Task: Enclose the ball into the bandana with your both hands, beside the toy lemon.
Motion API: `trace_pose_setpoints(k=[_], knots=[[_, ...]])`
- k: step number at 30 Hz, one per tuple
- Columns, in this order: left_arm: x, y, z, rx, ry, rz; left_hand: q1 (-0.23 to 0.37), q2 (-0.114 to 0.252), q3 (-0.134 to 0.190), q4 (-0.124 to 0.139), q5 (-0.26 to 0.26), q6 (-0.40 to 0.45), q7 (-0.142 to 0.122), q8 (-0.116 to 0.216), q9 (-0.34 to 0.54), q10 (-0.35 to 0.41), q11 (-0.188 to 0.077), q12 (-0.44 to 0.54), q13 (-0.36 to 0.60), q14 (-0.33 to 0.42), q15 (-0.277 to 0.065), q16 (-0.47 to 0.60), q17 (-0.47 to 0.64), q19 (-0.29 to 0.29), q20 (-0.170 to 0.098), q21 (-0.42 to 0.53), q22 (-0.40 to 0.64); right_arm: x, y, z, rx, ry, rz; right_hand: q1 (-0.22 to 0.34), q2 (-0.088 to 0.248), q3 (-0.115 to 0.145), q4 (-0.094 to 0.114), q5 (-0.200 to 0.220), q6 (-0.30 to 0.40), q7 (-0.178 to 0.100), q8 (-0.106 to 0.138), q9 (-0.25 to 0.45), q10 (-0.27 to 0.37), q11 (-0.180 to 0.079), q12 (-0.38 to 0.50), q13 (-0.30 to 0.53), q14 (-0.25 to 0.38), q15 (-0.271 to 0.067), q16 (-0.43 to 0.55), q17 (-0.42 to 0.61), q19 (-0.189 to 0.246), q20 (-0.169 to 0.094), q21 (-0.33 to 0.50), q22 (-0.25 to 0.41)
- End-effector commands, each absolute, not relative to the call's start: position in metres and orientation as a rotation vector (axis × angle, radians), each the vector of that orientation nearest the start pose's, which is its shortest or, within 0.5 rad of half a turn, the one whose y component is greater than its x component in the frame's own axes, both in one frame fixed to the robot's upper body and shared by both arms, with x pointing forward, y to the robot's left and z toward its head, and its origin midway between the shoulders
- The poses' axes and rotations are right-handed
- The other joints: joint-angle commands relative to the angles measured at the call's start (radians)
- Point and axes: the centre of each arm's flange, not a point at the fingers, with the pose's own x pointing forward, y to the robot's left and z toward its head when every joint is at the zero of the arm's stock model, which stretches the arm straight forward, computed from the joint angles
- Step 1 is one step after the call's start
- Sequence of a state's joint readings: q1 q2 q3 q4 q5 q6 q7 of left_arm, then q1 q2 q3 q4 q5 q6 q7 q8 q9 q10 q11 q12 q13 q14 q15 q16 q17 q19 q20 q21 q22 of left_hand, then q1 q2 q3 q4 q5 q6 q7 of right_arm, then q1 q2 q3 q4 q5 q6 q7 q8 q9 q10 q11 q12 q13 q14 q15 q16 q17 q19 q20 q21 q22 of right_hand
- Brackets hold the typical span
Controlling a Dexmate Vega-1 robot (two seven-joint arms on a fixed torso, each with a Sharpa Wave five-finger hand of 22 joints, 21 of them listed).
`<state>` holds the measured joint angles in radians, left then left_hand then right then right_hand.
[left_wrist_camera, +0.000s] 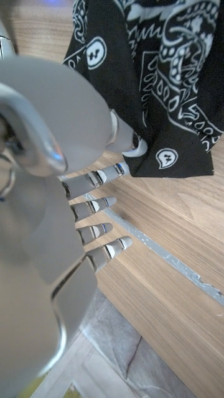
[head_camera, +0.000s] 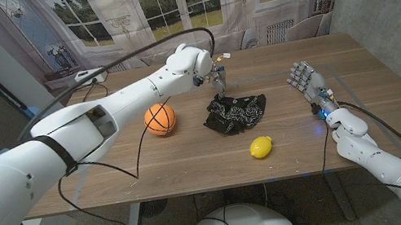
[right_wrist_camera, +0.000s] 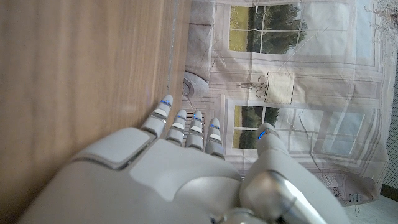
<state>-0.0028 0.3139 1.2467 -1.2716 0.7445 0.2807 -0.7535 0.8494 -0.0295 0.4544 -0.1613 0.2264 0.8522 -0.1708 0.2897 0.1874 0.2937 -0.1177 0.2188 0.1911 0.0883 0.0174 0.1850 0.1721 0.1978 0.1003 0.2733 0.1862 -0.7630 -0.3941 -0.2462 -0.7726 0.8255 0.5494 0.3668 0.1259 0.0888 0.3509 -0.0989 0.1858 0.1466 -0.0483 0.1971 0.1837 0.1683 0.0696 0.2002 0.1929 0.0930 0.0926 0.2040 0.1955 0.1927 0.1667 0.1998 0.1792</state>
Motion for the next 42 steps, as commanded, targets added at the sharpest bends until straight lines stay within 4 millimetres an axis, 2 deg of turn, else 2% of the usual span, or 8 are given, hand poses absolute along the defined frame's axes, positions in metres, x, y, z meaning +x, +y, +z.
trace_pose_setpoints(k=[1, 3, 8, 12, 13, 18, 29, 42], knots=[[0.666, -0.001, 0.1, 2.058, -0.233, -0.395, 0.063, 0.035, 0.003, -0.002, -0.029, 0.169, 0.057, 0.041, 0.007, 0.057, -0.011, 0.015, 0.002, 0.029, -0.017, 0.008, 0.001, 0.022, -0.002, -0.009, 0.002, 0.677, -0.388, -0.102, 0.224, -0.599, 0.132, -0.004, 0.001, 0.003, 0.003, 0.0, 0.013, -0.001, -0.001, 0.003, 0.007, 0.001, 0.004, 0.004, 0.012, 0.0, 0.007, 0.001, 0.003, 0.002, 0.007, 0.001], [0.665, -0.001, 0.1, 2.048, -0.257, -0.388, 0.103, 0.055, 0.002, -0.007, -0.04, 0.271, 0.087, 0.069, 0.012, 0.084, -0.01, 0.015, 0.001, 0.05, -0.03, 0.009, 0.0, 0.038, -0.009, -0.009, 0.002, 0.677, -0.389, -0.102, 0.222, -0.598, 0.13, -0.004, 0.001, 0.003, 0.003, 0.0, 0.013, -0.001, -0.001, 0.003, 0.008, 0.001, 0.005, 0.004, 0.013, 0.0, 0.007, 0.001, 0.003, 0.002, 0.007, 0.001], [0.664, -0.004, 0.099, 2.09, -0.235, -0.363, 0.13, 0.083, 0.002, -0.001, -0.042, 0.285, 0.135, 0.08, 0.032, 0.097, -0.012, 0.011, 0.002, 0.059, -0.037, 0.008, 0.0, 0.052, -0.017, -0.008, 0.004, 0.677, -0.39, -0.101, 0.222, -0.602, 0.131, -0.004, 0.001, 0.004, 0.003, 0.0, 0.014, -0.001, -0.001, 0.003, 0.007, 0.0, 0.004, 0.004, 0.013, 0.001, 0.006, 0.001, 0.002, 0.002, 0.006, 0.001], [0.664, -0.003, 0.097, 2.095, -0.218, -0.309, 0.11, 0.177, -0.021, 0.049, -0.029, 0.149, 0.174, 0.105, 0.137, 0.053, 0.033, -0.007, 0.017, 0.038, -0.002, 0.004, 0.01, 0.049, 0.006, -0.011, 0.01, 0.677, -0.39, -0.102, 0.224, -0.6, 0.128, -0.004, 0.001, 0.004, 0.003, 0.001, 0.014, -0.001, -0.001, 0.003, 0.007, 0.001, 0.004, 0.004, 0.013, 0.0, 0.006, 0.001, 0.003, 0.003, 0.006, 0.001], [0.664, -0.003, 0.097, 2.099, -0.223, -0.302, 0.103, 0.197, -0.019, 0.061, -0.02, 0.108, 0.165, 0.113, 0.165, 0.046, 0.037, -0.009, 0.021, 0.035, 0.002, 0.006, 0.015, 0.049, 0.006, -0.01, 0.012, 0.677, -0.391, -0.102, 0.221, -0.597, 0.128, -0.004, 0.0, 0.004, 0.003, 0.001, 0.014, -0.001, -0.001, 0.003, 0.007, 0.001, 0.003, 0.004, 0.014, 0.0, 0.006, 0.001, 0.003, 0.003, 0.006, 0.001], [0.656, 0.001, 0.105, 2.082, -0.308, -0.204, 0.088, 0.223, 0.0, 0.102, 0.014, -0.031, 0.201, 0.178, 0.298, 0.017, 0.053, -0.007, 0.042, 0.025, 0.012, 0.011, 0.029, 0.052, -0.003, -0.003, 0.019, 0.676, -0.39, -0.101, 0.223, -0.602, 0.126, -0.005, 0.0, 0.004, 0.004, 0.001, 0.015, 0.0, -0.001, 0.003, 0.008, 0.003, 0.004, 0.004, 0.013, -0.001, 0.005, 0.001, 0.003, 0.002, 0.006, 0.001], [0.626, 0.024, 0.149, 1.831, -0.591, 0.008, 0.097, 0.22, 0.03, 0.119, 0.027, -0.035, 0.192, 0.278, 0.403, 0.04, 0.027, 0.009, 0.059, 0.039, -0.024, 0.019, 0.035, 0.069, -0.034, 0.011, 0.022, 0.672, -0.387, -0.096, 0.209, -0.612, 0.135, -0.003, 0.001, 0.006, 0.003, 0.001, 0.016, 0.0, -0.002, 0.003, 0.008, 0.001, 0.003, 0.004, 0.013, -0.002, 0.004, 0.0, 0.003, 0.001, 0.006, 0.001], [0.583, 0.047, 0.198, 1.593, -0.903, 0.343, 0.112, 0.203, 0.044, 0.1, 0.025, -0.033, 0.177, 0.333, 0.452, 0.053, 0.005, 0.017, 0.064, 0.071, -0.049, 0.022, 0.031, 0.077, -0.045, 0.018, 0.021, 0.666, -0.382, -0.094, 0.193, -0.62, 0.135, 0.008, 0.004, 0.013, -0.004, 0.002, 0.016, 0.0, -0.002, 0.003, 0.008, 0.002, 0.002, 0.004, 0.012, -0.002, 0.002, -0.002, 0.003, 0.002, 0.005, 0.001]])
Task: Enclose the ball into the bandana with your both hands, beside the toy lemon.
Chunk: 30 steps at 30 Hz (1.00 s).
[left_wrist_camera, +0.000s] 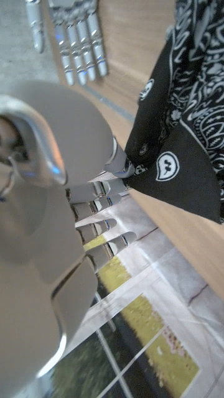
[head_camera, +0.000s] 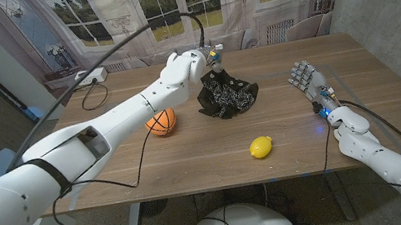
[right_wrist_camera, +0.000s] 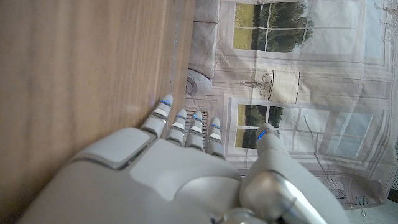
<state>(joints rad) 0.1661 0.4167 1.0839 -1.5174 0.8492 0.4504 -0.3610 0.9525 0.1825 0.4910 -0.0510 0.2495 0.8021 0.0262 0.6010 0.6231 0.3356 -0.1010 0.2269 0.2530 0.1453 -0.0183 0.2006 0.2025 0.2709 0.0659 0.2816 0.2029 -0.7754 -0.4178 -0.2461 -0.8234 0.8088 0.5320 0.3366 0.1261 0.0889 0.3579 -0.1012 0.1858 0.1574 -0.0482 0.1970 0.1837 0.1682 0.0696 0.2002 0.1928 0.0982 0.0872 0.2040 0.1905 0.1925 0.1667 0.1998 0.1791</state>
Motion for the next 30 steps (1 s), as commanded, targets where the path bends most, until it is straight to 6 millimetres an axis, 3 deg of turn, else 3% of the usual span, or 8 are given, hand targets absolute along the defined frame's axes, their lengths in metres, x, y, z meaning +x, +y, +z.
trace_pose_setpoints(k=[1, 6, 18, 25, 27, 30], knots=[[0.579, 0.045, 0.205, 1.608, -0.893, 0.36, 0.01, -0.01, 0.008, -0.012, 0.002, 0.016, -0.02, 0.023, 0.018, 0.014, -0.012, 0.01, 0.002, 0.018, -0.015, 0.007, 0.0, 0.004, -0.011, 0.009, 0.004, 0.666, -0.381, -0.095, 0.197, -0.623, 0.135, 0.009, 0.004, 0.006, -0.002, 0.002, 0.005, 0.0, -0.002, 0.003, 0.008, 0.002, 0.002, 0.004, 0.007, 0.003, 0.001, 0.003, 0.003, 0.002, 0.005, 0.001], [0.565, 0.047, 0.223, 1.543, -0.978, 0.445, 0.009, -0.016, 0.009, -0.016, -0.002, 0.013, -0.025, 0.035, 0.029, 0.018, -0.019, 0.011, 0.002, 0.027, -0.018, 0.007, -0.001, 0.006, -0.007, 0.011, 0.004, 0.665, -0.378, -0.096, 0.193, -0.623, 0.136, 0.012, 0.004, 0.007, -0.005, 0.002, 0.005, 0.0, -0.003, 0.002, 0.007, 0.002, 0.002, 0.004, 0.007, 0.003, 0.001, 0.002, 0.003, 0.001, 0.005, 0.001], [0.53, 0.04, 0.263, 1.565, -1.032, 0.576, 0.002, -0.023, 0.007, -0.018, -0.012, 0.011, -0.038, 0.055, 0.043, 0.024, -0.02, 0.012, 0.002, 0.035, -0.025, 0.005, -0.002, 0.008, -0.007, 0.014, 0.004, 0.657, -0.374, -0.1, 0.192, -0.628, 0.14, 0.024, 0.003, 0.012, -0.013, 0.003, 0.005, 0.0, -0.003, 0.002, 0.007, 0.002, 0.001, 0.004, 0.007, 0.002, 0.0, 0.001, 0.003, 0.001, 0.005, 0.001], [0.525, 0.037, 0.277, 1.553, -1.039, 0.677, -0.001, -0.031, 0.007, -0.024, -0.02, 0.026, -0.047, 0.065, 0.038, 0.029, -0.025, 0.013, 0.001, 0.039, -0.028, 0.003, -0.005, 0.009, -0.014, 0.016, 0.004, 0.649, -0.37, -0.101, 0.145, -0.621, 0.109, 0.044, 0.001, 0.019, -0.027, 0.002, 0.025, 0.006, 0.005, 0.002, 0.013, -0.001, 0.003, 0.004, 0.008, 0.0, -0.001, 0.0, 0.005, -0.002, 0.005, 0.001], [0.525, 0.037, 0.28, 1.541, -1.047, 0.687, -0.001, -0.033, 0.007, -0.026, -0.023, 0.029, -0.046, 0.068, 0.036, 0.03, -0.027, 0.013, 0.001, 0.041, -0.03, 0.002, -0.005, 0.009, -0.015, 0.016, 0.004, 0.643, -0.37, -0.1, 0.107, -0.612, 0.058, 0.069, -0.011, 0.023, -0.044, -0.001, 0.055, 0.013, 0.012, 0.003, 0.049, 0.012, 0.015, 0.005, 0.048, -0.001, 0.013, 0.001, 0.008, -0.003, 0.005, 0.001], [0.523, 0.033, 0.286, 1.55, -1.056, 0.722, -0.002, -0.034, 0.009, -0.029, -0.027, 0.034, -0.05, 0.071, 0.032, 0.032, -0.028, 0.012, 0.0, 0.042, -0.03, 0.001, -0.006, 0.007, -0.012, 0.015, 0.004, 0.639, -0.369, -0.097, 0.076, -0.606, 0.04, 0.076, -0.015, 0.013, -0.038, -0.006, 0.156, 0.06, 0.035, 0.005, 0.172, 0.031, 0.053, 0.014, 0.191, -0.022, 0.077, 0.029, 0.068, -0.003, 0.027, 0.007]])
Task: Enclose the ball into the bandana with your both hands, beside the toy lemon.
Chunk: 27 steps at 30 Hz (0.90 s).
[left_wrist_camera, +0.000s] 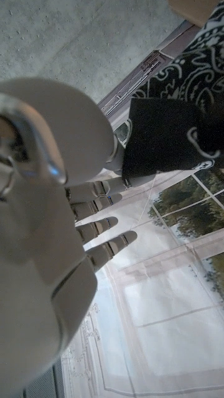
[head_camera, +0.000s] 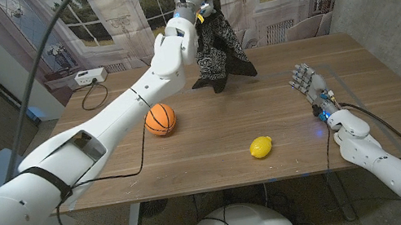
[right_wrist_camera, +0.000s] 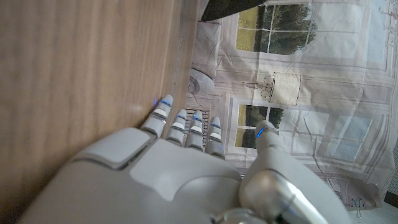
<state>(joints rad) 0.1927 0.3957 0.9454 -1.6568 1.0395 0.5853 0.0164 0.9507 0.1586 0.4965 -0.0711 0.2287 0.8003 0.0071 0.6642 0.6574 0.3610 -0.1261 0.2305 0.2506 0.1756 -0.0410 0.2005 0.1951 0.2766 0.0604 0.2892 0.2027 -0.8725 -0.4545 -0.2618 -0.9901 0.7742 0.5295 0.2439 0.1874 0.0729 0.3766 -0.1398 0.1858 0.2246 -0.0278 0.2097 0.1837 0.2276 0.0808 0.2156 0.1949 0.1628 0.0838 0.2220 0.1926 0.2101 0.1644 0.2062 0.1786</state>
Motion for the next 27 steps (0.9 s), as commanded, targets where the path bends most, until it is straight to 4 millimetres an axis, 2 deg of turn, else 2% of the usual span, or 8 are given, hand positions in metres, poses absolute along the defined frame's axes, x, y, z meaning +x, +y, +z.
trace_pose_setpoints(k=[1, 7, 8, 9, 12, 13, 17, 27], knots=[[0.522, 0.031, 0.289, 1.552, -1.045, 0.718, 0.0, -0.01, 0.004, -0.01, -0.007, 0.037, -0.032, 0.009, -0.003, 0.007, -0.004, 0.009, 0.002, 0.013, -0.008, 0.001, 0.001, 0.001, -0.007, 0.008, 0.004, 0.637, -0.369, -0.095, 0.051, -0.596, 0.05, 0.018, -0.002, -0.01, 0.0, -0.007, 0.11, 0.045, 0.024, 0.005, 0.145, 0.025, 0.049, 0.017, 0.159, -0.017, 0.076, 0.037, 0.07, 0.0, 0.027, 0.009], [0.518, 0.02, 0.297, 1.562, -1.087, 0.791, -0.003, -0.013, 0.006, -0.015, -0.015, 0.047, -0.032, 0.015, -0.009, 0.012, -0.007, 0.009, 0.001, 0.016, -0.01, -0.001, 0.0, -0.001, -0.006, 0.008, 0.004, 0.634, -0.361, -0.082, -0.057, -0.525, 0.167, 0.041, -0.012, -0.029, -0.003, -0.005, 0.276, 0.105, 0.048, 0.008, 0.333, 0.044, 0.146, 0.054, 0.341, -0.041, 0.182, 0.116, 0.159, -0.01, 0.058, 0.018], [0.518, 0.018, 0.299, 1.561, -1.084, 0.792, -0.003, -0.015, 0.006, -0.017, -0.016, 0.048, -0.036, 0.016, -0.01, 0.015, -0.008, 0.01, 0.001, 0.017, -0.011, -0.001, 0.0, -0.001, -0.006, 0.008, 0.004, 0.635, -0.36, -0.08, -0.087, -0.513, 0.198, 0.039, -0.018, -0.04, 0.0, -0.005, 0.307, 0.111, 0.046, 0.008, 0.396, 0.052, 0.184, 0.067, 0.398, -0.042, 0.222, 0.145, 0.194, -0.017, 0.072, 0.021], [0.518, 0.016, 0.301, 1.552, -1.082, 0.798, -0.003, -0.016, 0.007, -0.018, -0.018, 0.051, -0.037, 0.018, -0.012, 0.017, -0.011, 0.01, 0.001, 0.018, -0.013, -0.001, -0.001, -0.001, -0.007, 0.008, 0.003, 0.634, -0.356, -0.078, -0.114, -0.497, 0.218, 0.037, -0.024, -0.048, 0.001, -0.004, 0.325, 0.111, 0.045, 0.008, 0.419, 0.05, 0.201, 0.076, 0.444, -0.045, 0.254, 0.166, 0.212, -0.015, 0.078, 0.022], [0.519, 0.01, 0.305, 1.554, -1.087, 0.806, -0.005, -0.019, 0.008, -0.022, -0.023, 0.056, -0.036, 0.021, -0.016, 0.024, -0.014, 0.012, 0.0, 0.02, -0.015, -0.002, -0.002, -0.003, -0.008, 0.008, 0.003, 0.631, -0.346, -0.072, -0.18, -0.526, 0.209, 0.037, -0.029, -0.056, 0.002, -0.003, 0.329, 0.116, 0.037, 0.008, 0.438, 0.054, 0.217, 0.085, 0.464, -0.046, 0.277, 0.188, 0.233, -0.016, 0.086, 0.024], [0.52, 0.006, 0.307, 1.558, -1.094, 0.811, -0.005, -0.019, 0.009, -0.023, -0.024, 0.058, -0.036, 0.023, -0.018, 0.026, -0.014, 0.012, 0.0, 0.023, -0.016, -0.002, -0.002, -0.004, -0.008, 0.008, 0.003, 0.628, -0.343, -0.069, -0.206, -0.552, 0.187, 0.041, -0.032, -0.059, 0.0, -0.002, 0.314, 0.118, 0.025, 0.009, 0.409, 0.043, 0.211, 0.092, 0.449, -0.046, 0.284, 0.205, 0.233, -0.017, 0.086, 0.025], [0.519, -0.002, 0.312, 1.596, -1.068, 0.835, -0.008, -0.023, 0.011, -0.028, -0.03, 0.073, -0.039, 0.03, -0.023, 0.029, -0.018, 0.012, -0.001, 0.024, -0.02, -0.003, -0.003, -0.005, -0.008, 0.008, 0.003, 0.62, -0.338, -0.064, -0.234, -0.618, 0.127, 0.096, -0.023, -0.052, -0.018, 0.001, 0.257, 0.092, -0.013, 0.01, 0.324, 0.045, 0.195, 0.11, 0.346, -0.052, 0.285, 0.26, 0.201, -0.02, 0.072, 0.028], [0.522, -0.024, 0.332, 1.673, -1.007, 0.862, -0.013, -0.035, 0.016, -0.042, -0.037, 0.1, -0.04, 0.053, -0.021, 0.024, -0.014, 0.005, -0.003, 0.018, -0.018, -0.009, -0.005, -0.012, -0.011, 0.007, 0.002, 0.609, -0.329, -0.061, -0.282, -0.737, 0.092, 0.171, -0.043, -0.055, -0.021, -0.004, 0.171, 0.056, -0.025, 0.014, 0.137, 0.015, 0.139, 0.114, 0.13, -0.043, 0.195, 0.277, 0.106, -0.006, 0.04, 0.028]])
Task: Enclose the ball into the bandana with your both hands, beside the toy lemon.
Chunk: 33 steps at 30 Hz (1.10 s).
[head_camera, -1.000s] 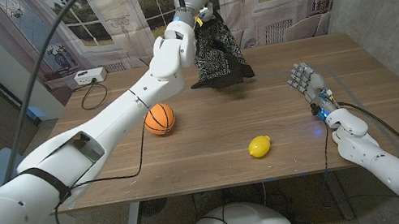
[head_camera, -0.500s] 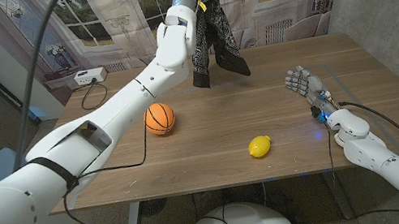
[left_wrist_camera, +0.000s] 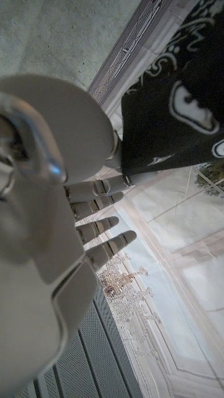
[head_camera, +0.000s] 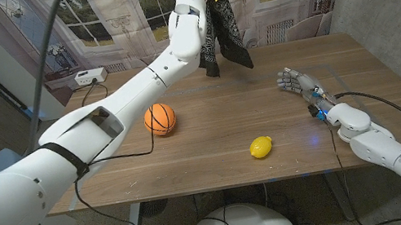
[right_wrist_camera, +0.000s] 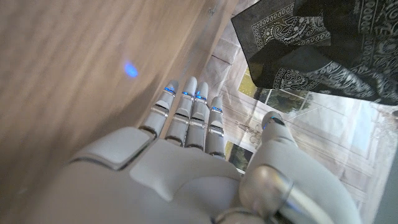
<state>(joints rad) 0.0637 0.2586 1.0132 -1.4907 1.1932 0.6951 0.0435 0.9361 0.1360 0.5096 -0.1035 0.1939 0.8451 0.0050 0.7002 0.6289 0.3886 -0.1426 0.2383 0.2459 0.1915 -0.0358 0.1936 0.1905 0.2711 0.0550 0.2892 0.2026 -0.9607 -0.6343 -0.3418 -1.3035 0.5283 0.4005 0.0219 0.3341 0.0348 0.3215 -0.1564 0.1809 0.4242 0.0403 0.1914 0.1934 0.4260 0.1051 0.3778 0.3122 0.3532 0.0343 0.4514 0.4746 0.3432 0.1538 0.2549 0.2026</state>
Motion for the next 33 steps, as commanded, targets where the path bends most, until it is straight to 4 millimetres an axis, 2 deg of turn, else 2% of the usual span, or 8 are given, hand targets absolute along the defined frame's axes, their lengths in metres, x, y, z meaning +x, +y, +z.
trace_pose_setpoints(k=[1, 2, 4, 12, 16, 25, 28, 33], knots=[[0.522, -0.027, 0.334, 1.677, -1.001, 0.869, 0.001, -0.014, 0.003, -0.012, -0.002, 0.058, -0.037, 0.021, 0.01, -0.002, 0.0, -0.003, 0.001, 0.002, -0.025, -0.003, -0.001, -0.008, -0.006, 0.006, 0.002, 0.609, -0.328, -0.061, -0.287, -0.745, 0.087, 0.03, -0.007, 0.0, -0.005, 0.001, -0.034, -0.017, -0.005, 0.005, -0.082, -0.012, -0.033, -0.006, -0.078, 0.01, -0.047, -0.009, -0.034, 0.004, -0.01, 0.004], [0.522, -0.03, 0.336, 1.681, -1.0, 0.873, 0.0, -0.018, 0.004, -0.016, -0.001, 0.07, -0.037, 0.029, 0.014, -0.001, -0.001, -0.003, 0.001, -0.001, -0.024, -0.004, -0.001, -0.009, -0.007, 0.006, 0.002, 0.608, -0.327, -0.061, -0.307, -0.746, 0.072, 0.042, -0.007, 0.001, -0.005, 0.001, -0.048, -0.022, -0.005, 0.005, -0.117, -0.018, -0.049, -0.01, -0.1, 0.012, -0.062, -0.015, -0.042, 0.005, -0.013, 0.004], [0.522, -0.033, 0.339, 1.676, -1.012, 0.875, -0.001, -0.021, 0.007, -0.019, 0.002, 0.083, -0.036, 0.04, 0.019, 0.0, 0.0, -0.003, 0.0, 0.0, -0.023, -0.004, -0.002, -0.01, -0.007, 0.006, 0.001, 0.607, -0.325, -0.061, -0.319, -0.74, 0.066, 0.055, -0.006, 0.004, -0.007, 0.002, -0.065, -0.027, -0.006, 0.005, -0.135, -0.016, -0.06, -0.014, -0.116, 0.005, -0.074, -0.02, -0.052, 0.006, -0.016, 0.003], [0.525, -0.048, 0.351, 1.693, -0.983, 0.863, -0.004, -0.024, 0.017, -0.03, 0.019, 0.111, -0.035, 0.072, 0.041, 0.008, 0.002, -0.003, -0.002, -0.003, -0.021, -0.005, -0.002, -0.014, -0.009, 0.005, 0.001, 0.601, -0.315, -0.064, -0.394, -0.774, -0.017, 0.088, -0.001, 0.015, -0.014, 0.005, -0.088, -0.032, -0.006, 0.005, -0.157, -0.024, -0.074, -0.019, -0.129, 0.002, -0.087, -0.029, -0.058, 0.011, -0.017, 0.002], [0.525, -0.054, 0.353, 1.711, -0.982, 0.849, -0.004, -0.026, 0.023, -0.034, 0.031, 0.122, -0.031, 0.088, 0.054, 0.016, -0.002, -0.002, -0.004, -0.003, -0.023, -0.005, -0.002, -0.016, -0.008, 0.005, 0.0, 0.599, -0.308, -0.062, -0.441, -0.79, -0.084, 0.133, 0.004, 0.031, -0.023, 0.009, -0.103, -0.034, -0.003, 0.006, -0.167, -0.038, -0.083, -0.024, -0.132, -0.008, -0.095, -0.038, -0.054, 0.012, -0.016, 0.0], [0.515, -0.066, 0.359, 1.73, -0.988, 0.79, -0.007, -0.036, 0.034, -0.044, 0.057, 0.139, -0.034, 0.117, 0.08, 0.032, -0.007, -0.001, -0.006, -0.003, -0.025, -0.004, -0.002, -0.021, -0.008, 0.003, 0.0, 0.597, -0.291, -0.055, -0.531, -0.82, -0.254, 0.192, -0.012, 0.04, -0.026, 0.015, -0.09, -0.041, 0.012, 0.006, -0.139, -0.049, -0.078, -0.03, -0.106, -0.03, -0.095, -0.049, -0.027, -0.003, -0.005, -0.002], [0.51, -0.069, 0.36, 1.732, -0.994, 0.766, -0.008, -0.039, 0.037, -0.046, 0.064, 0.144, -0.036, 0.126, 0.087, 0.036, -0.006, -0.001, -0.007, -0.003, -0.025, -0.003, -0.002, -0.022, -0.007, 0.003, -0.001, 0.601, -0.286, -0.054, -0.537, -0.83, -0.306, 0.205, -0.028, 0.033, -0.017, 0.018, -0.061, -0.041, 0.023, 0.006, -0.107, -0.054, -0.069, -0.033, -0.07, -0.041, -0.084, -0.051, -0.014, -0.003, 0.0, -0.002], [0.506, -0.073, 0.362, 1.731, -0.985, 0.737, -0.011, -0.046, 0.042, -0.05, 0.078, 0.149, -0.036, 0.139, 0.1, 0.046, -0.01, 0.0, -0.008, -0.001, -0.027, -0.002, -0.002, -0.024, -0.005, 0.002, -0.001, 0.6, -0.276, -0.052, -0.557, -0.875, -0.362, 0.205, -0.043, 0.022, -0.01, 0.019, -0.044, -0.043, 0.027, 0.006, -0.088, -0.056, -0.062, -0.033, -0.052, -0.05, -0.079, -0.051, -0.007, -0.008, 0.003, -0.002]])
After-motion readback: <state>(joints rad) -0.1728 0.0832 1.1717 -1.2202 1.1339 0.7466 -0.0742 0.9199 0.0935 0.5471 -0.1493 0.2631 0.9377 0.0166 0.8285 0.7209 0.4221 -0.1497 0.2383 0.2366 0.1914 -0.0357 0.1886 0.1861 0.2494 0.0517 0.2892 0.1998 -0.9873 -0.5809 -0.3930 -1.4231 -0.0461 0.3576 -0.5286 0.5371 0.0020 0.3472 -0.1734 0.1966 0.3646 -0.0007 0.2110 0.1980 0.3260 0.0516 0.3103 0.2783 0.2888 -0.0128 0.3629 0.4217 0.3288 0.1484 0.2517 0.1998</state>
